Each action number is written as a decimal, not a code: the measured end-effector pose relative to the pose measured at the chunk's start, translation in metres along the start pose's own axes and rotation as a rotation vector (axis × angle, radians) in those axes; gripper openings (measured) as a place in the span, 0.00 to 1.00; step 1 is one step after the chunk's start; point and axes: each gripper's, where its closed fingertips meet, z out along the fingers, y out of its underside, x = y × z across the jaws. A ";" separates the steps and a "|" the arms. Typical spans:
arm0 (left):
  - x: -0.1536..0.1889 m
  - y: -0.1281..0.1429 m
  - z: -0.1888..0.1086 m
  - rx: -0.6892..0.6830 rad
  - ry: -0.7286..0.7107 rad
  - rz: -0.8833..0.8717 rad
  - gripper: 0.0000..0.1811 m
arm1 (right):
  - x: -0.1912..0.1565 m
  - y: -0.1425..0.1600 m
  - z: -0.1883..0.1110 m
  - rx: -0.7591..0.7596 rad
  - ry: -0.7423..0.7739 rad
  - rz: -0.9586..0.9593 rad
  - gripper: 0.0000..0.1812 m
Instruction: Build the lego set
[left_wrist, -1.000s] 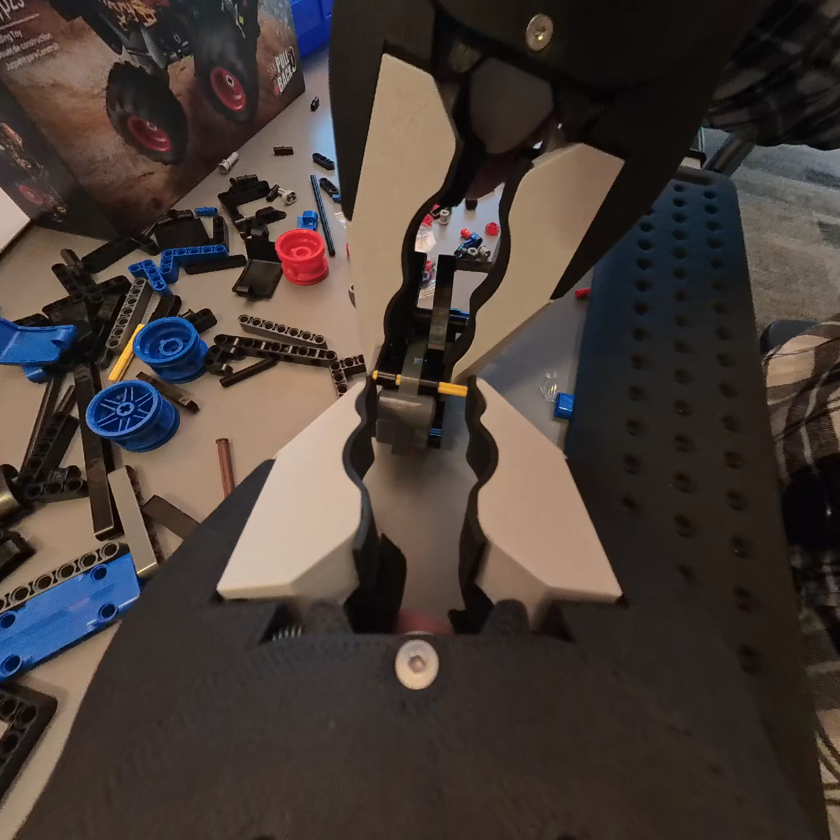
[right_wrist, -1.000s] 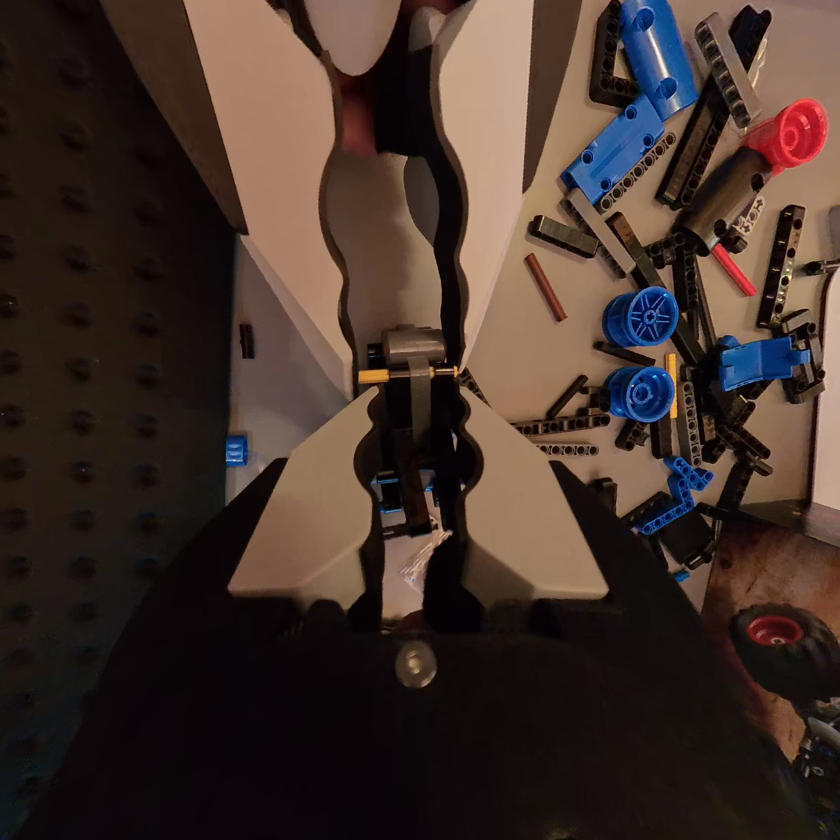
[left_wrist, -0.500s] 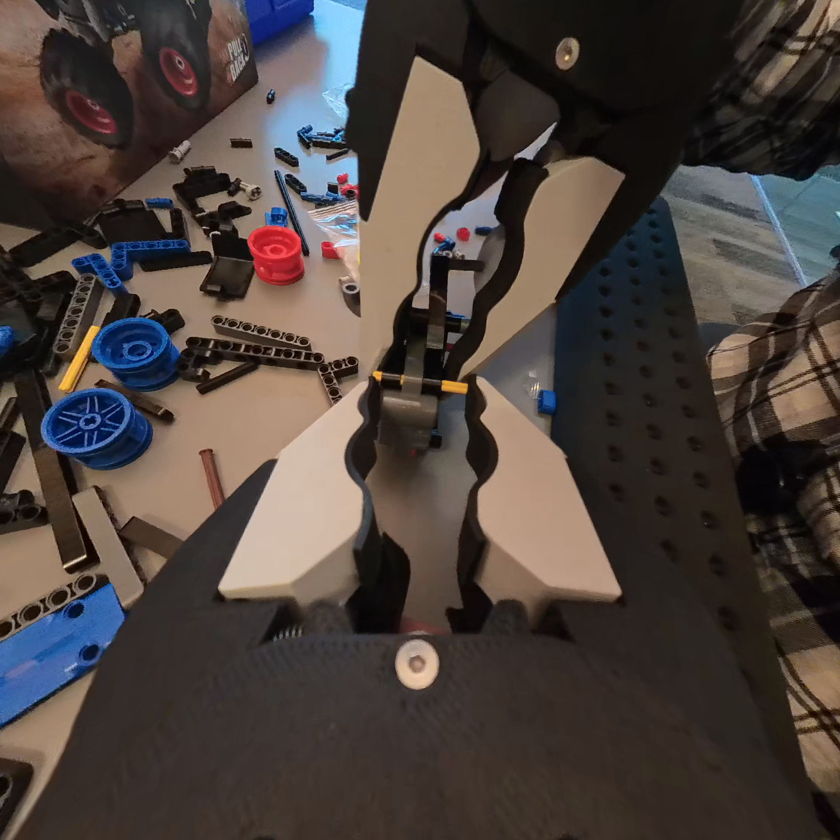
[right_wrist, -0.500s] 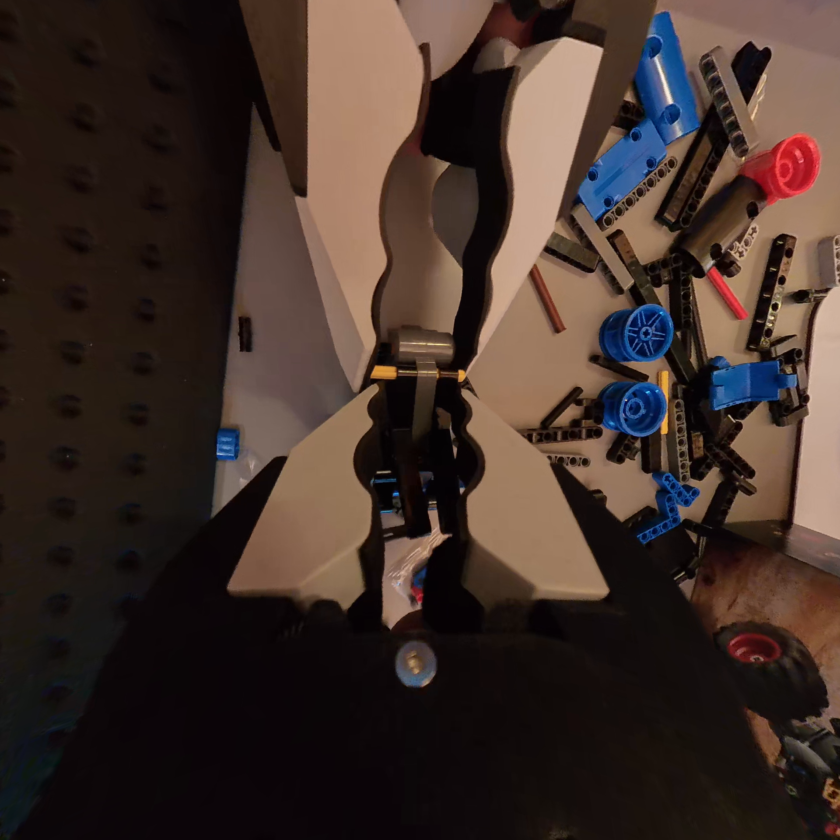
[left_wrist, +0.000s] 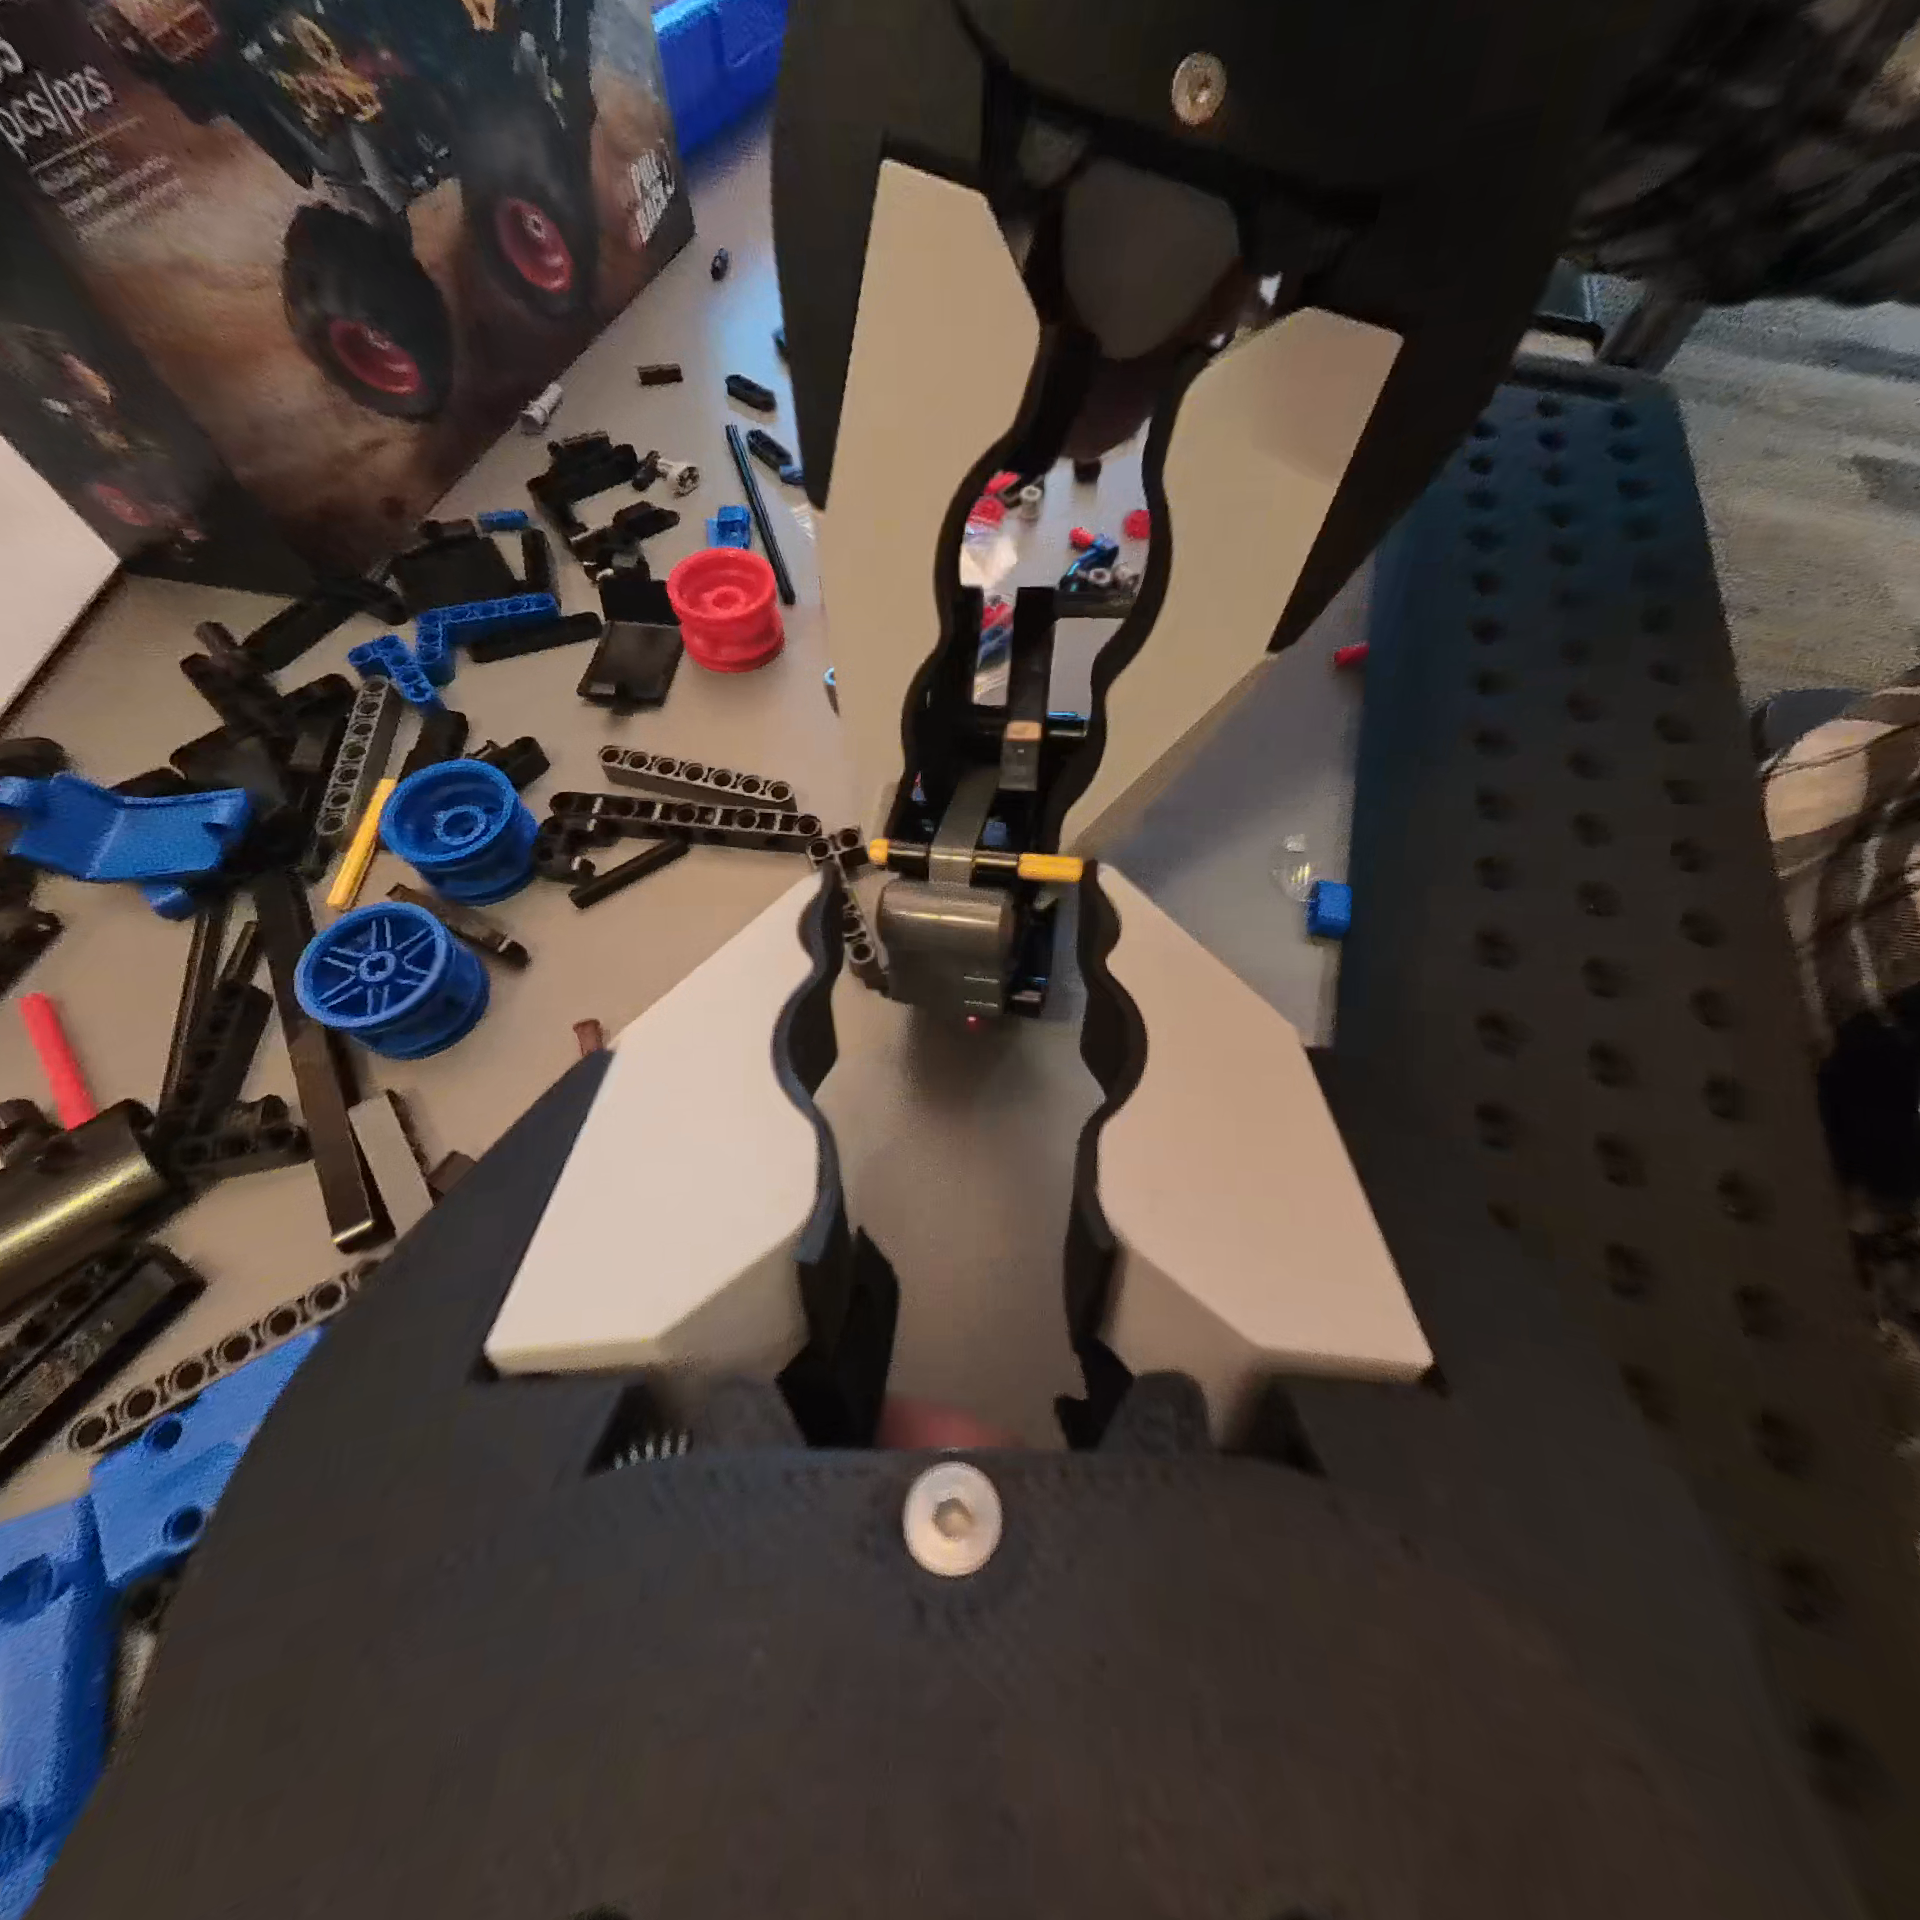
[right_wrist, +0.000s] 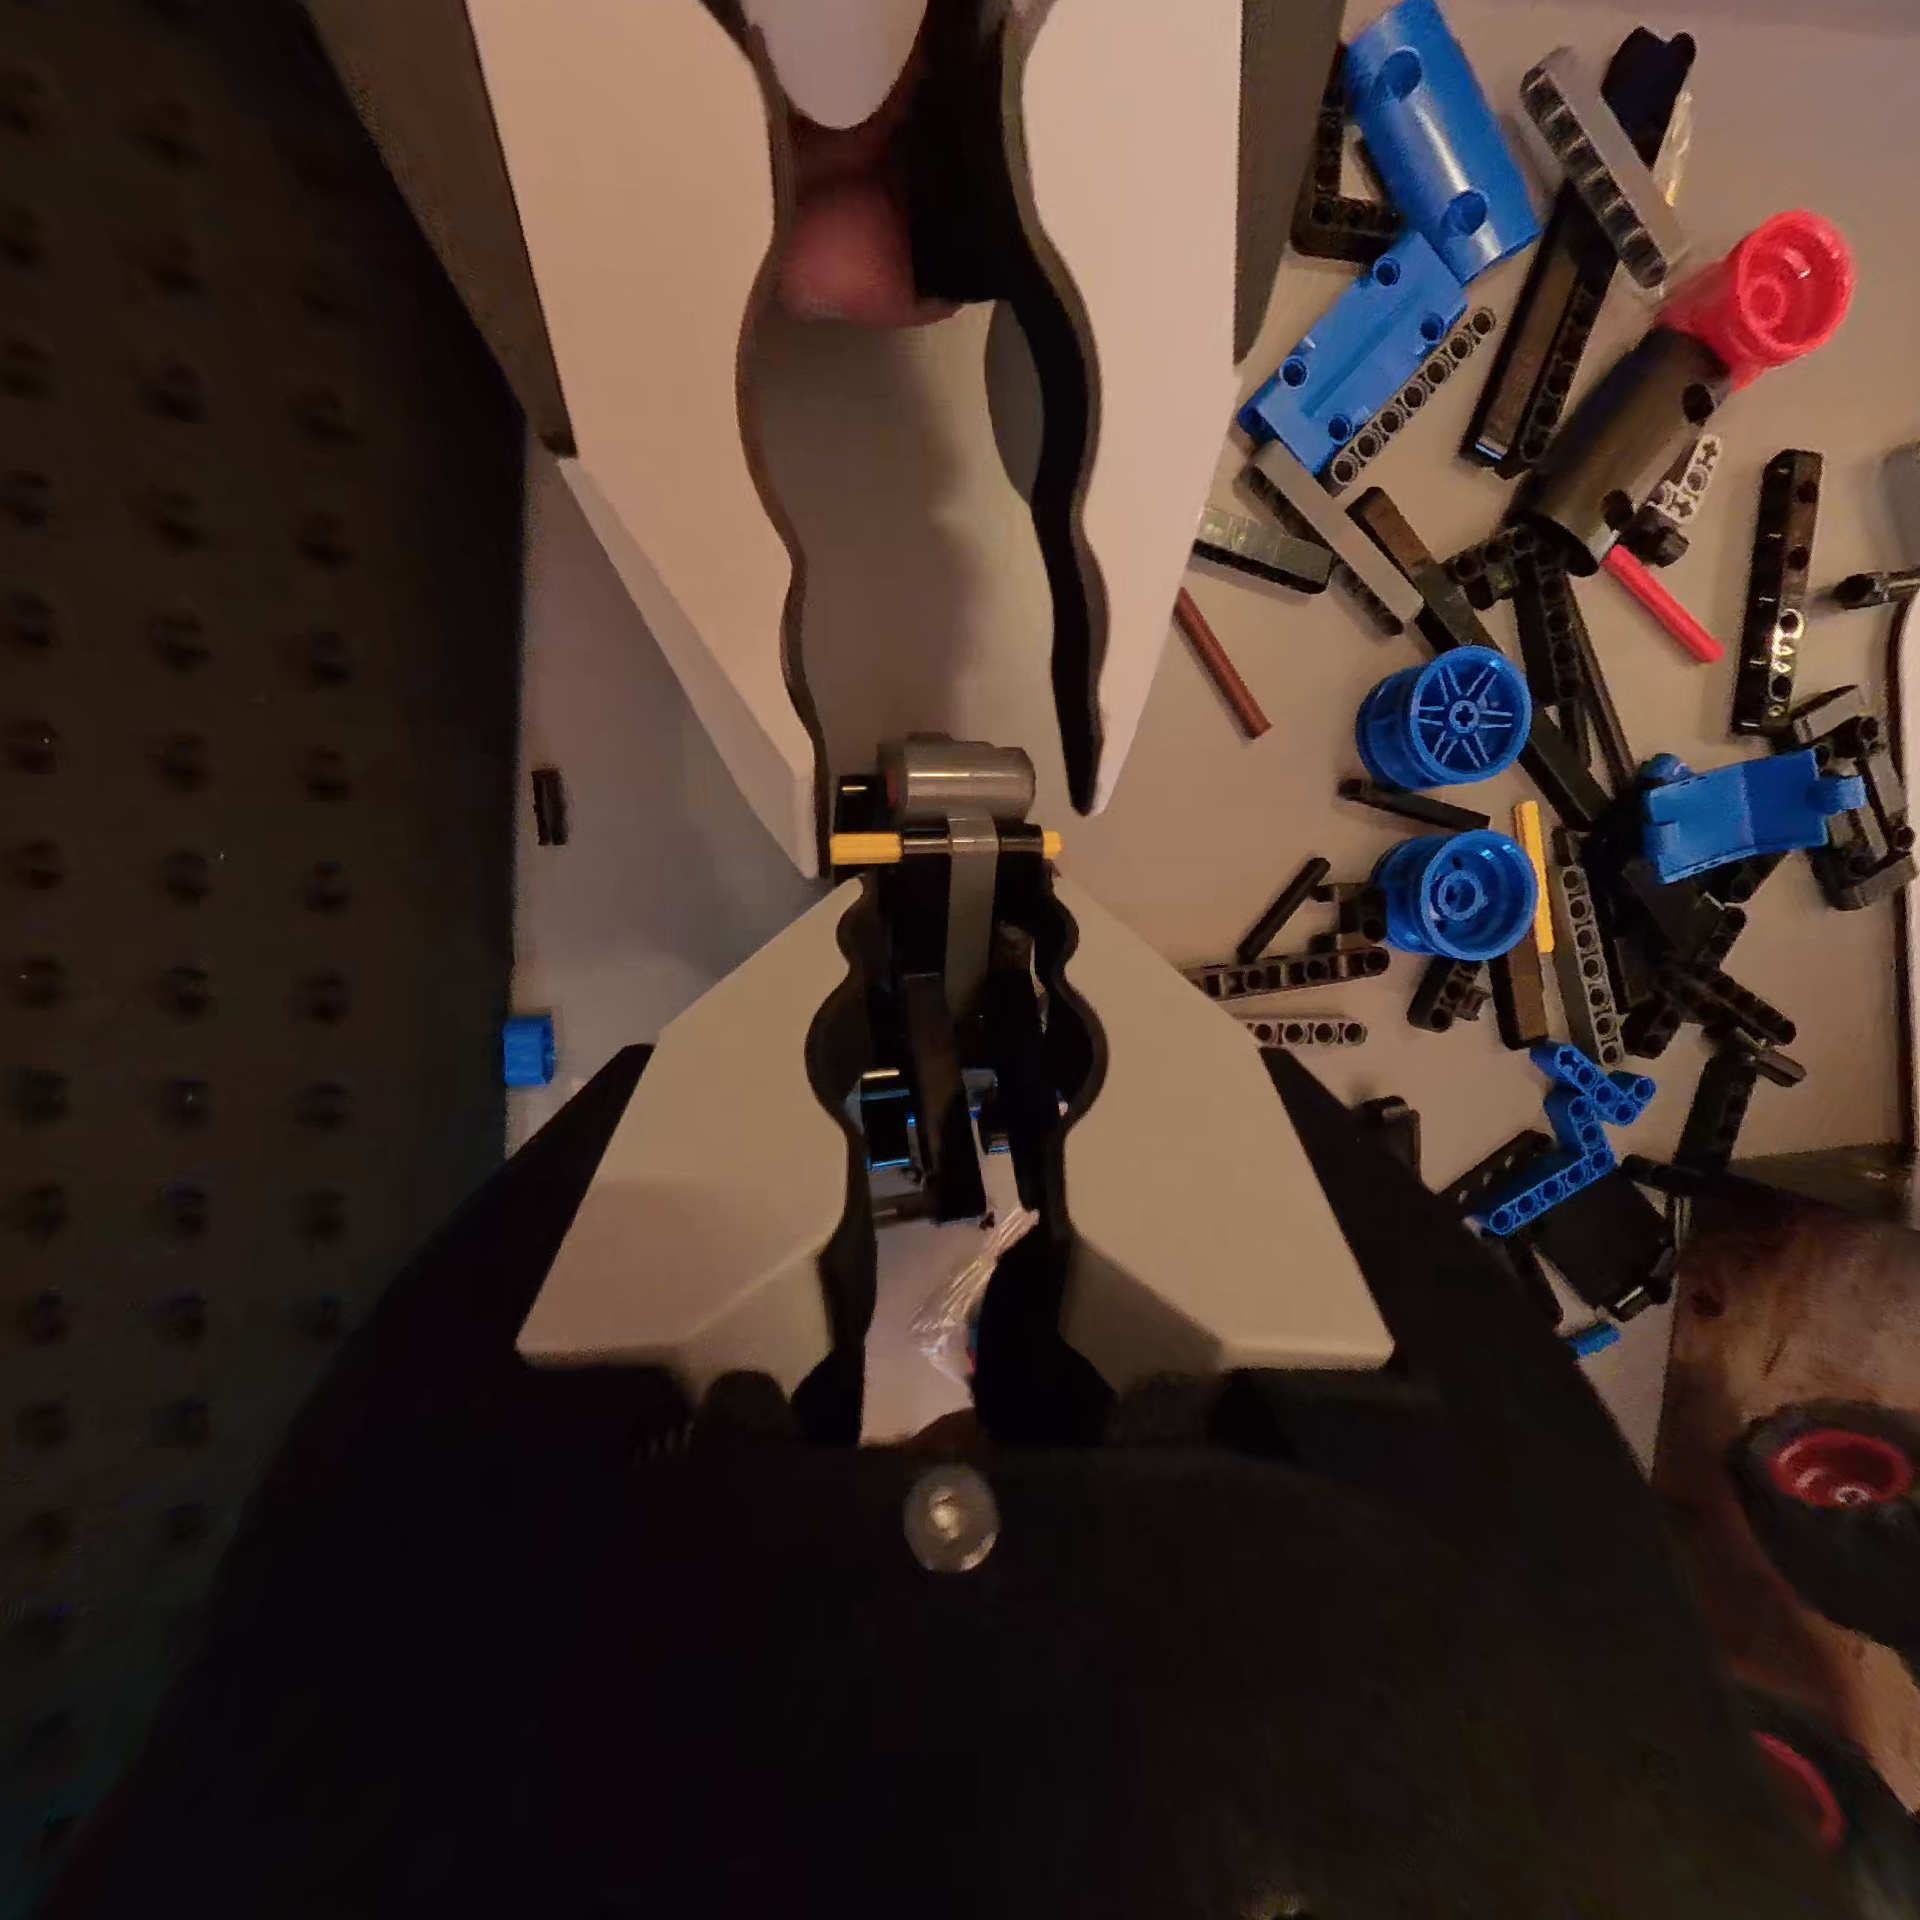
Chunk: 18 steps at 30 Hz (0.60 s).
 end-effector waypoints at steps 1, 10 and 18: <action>0.003 0.001 0.001 -0.006 0.001 0.000 0.21 | 0.000 0.000 0.000 -0.003 0.007 -0.007 0.15; 0.001 0.006 0.002 -0.027 -0.039 0.012 0.20 | 0.003 -0.006 -0.003 0.032 0.041 -0.046 0.13; 0.000 0.009 0.002 -0.028 -0.004 -0.002 0.17 | 0.000 -0.008 -0.001 0.013 0.025 -0.097 0.13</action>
